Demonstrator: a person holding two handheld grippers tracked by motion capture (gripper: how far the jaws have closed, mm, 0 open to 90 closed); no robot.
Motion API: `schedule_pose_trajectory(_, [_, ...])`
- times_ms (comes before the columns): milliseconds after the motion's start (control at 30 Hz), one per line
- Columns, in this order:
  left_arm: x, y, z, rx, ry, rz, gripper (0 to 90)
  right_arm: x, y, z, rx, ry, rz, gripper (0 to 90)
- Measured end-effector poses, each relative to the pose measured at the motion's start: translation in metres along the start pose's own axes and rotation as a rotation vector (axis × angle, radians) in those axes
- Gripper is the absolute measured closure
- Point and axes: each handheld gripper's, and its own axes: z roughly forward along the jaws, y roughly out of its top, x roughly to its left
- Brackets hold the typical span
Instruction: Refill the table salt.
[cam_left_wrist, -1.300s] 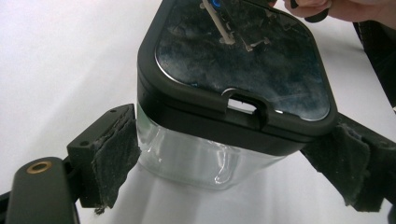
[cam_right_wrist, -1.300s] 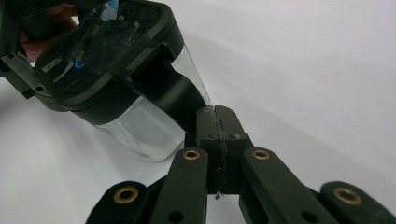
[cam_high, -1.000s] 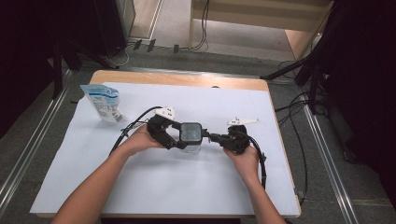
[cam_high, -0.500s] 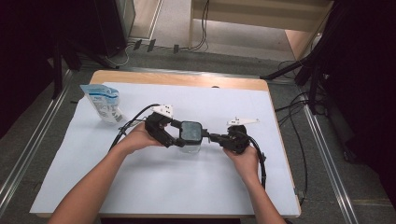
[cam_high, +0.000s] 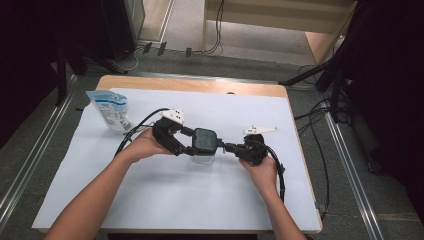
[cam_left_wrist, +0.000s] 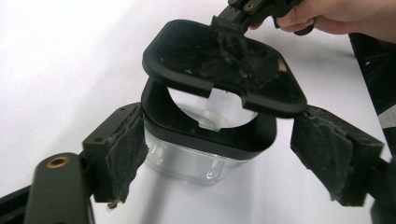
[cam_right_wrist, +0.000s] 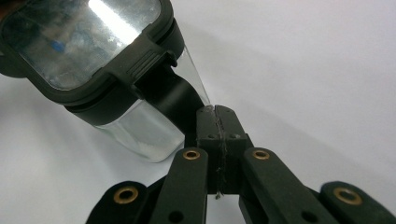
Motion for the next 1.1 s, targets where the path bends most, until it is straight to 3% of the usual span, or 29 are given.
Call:
schedule_pose_trajectory(67, [0.001,0.001,-0.006,-0.015,-0.021,-0.006,30.3,0.0,0.0,0.0,0.0,0.001,0.001,90.0])
schedule_pose_trajectory(267, [-0.004,0.005,-0.009,-0.001,-0.019,0.0,45.4,0.0,0.0,0.0,-0.001,0.003,0.002,90.0])
schedule_pose_trajectory(400, [-0.005,0.009,-0.01,0.01,-0.01,0.001,65.1,0.0,0.0,0.0,-0.001,0.005,0.004,90.0])
schedule_pose_trajectory(667, [-0.01,0.027,-0.011,0.037,-0.029,-0.007,86.7,0.0,0.0,-0.001,-0.002,0.006,0.008,90.0])
schedule_pose_trajectory(733, [-0.011,0.031,-0.009,0.032,-0.037,-0.006,90.0,0.0,0.0,-0.001,0.001,0.006,0.011,90.0])
schedule_pose_trajectory(1100, [-0.015,0.05,0.007,0.042,-0.041,-0.011,90.0,0.001,-0.001,-0.001,-0.007,0.001,0.018,90.0])
